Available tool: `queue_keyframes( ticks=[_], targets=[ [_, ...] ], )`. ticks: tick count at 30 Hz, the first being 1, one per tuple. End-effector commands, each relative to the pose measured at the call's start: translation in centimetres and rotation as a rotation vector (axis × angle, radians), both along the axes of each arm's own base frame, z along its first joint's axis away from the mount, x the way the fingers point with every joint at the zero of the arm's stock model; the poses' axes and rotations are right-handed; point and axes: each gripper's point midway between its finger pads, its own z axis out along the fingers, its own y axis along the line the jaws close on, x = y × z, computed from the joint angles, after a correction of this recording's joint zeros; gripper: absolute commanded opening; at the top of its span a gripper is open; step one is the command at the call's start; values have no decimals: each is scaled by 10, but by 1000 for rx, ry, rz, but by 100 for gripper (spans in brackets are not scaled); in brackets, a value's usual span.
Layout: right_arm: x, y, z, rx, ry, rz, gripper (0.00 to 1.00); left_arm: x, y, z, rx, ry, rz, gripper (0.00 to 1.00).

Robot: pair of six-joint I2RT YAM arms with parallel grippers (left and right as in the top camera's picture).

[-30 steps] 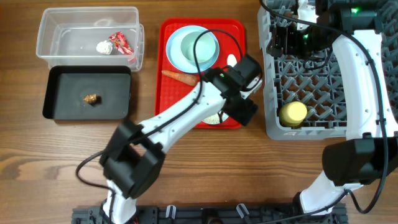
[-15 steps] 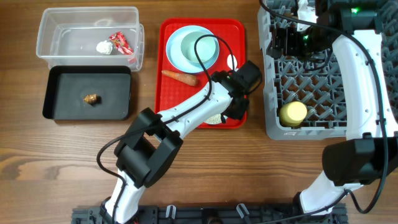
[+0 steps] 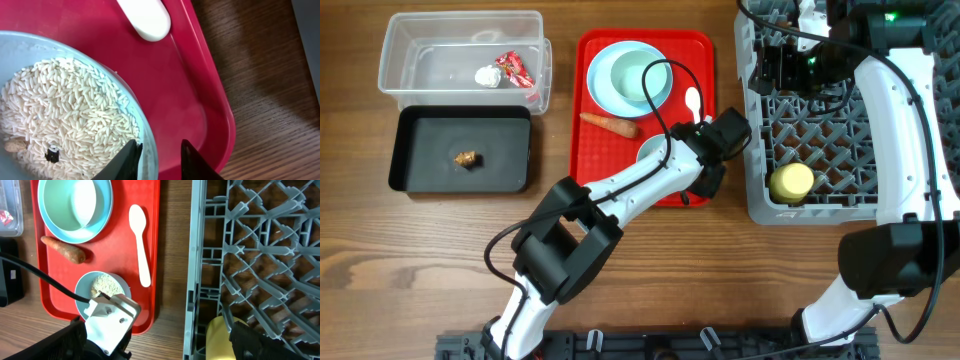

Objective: Sort waste into correct bins and load items into the dishwasher rack
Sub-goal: 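Grasp the rim of the light blue rice bowl with the left gripper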

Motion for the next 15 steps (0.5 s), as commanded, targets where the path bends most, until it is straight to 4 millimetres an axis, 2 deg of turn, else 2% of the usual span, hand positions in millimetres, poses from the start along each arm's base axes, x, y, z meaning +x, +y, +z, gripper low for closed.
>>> queue_keyframes(
  ticks=[1, 6, 12, 15],
  targets=[
    [0, 0, 11, -11, -31, 1, 93, 2, 4, -11, 30, -3, 11, 18],
    [0, 0, 11, -11, -31, 2, 93, 2, 3, -12, 30, -3, 14, 4],
    [-1, 0, 10, -12, -26, 2, 94, 2, 4, -11, 31, -2, 13, 4],
    [-3, 0, 9, -16, -19, 3, 94, 5, 6, 0, 17, -12, 26, 4]
  ],
)
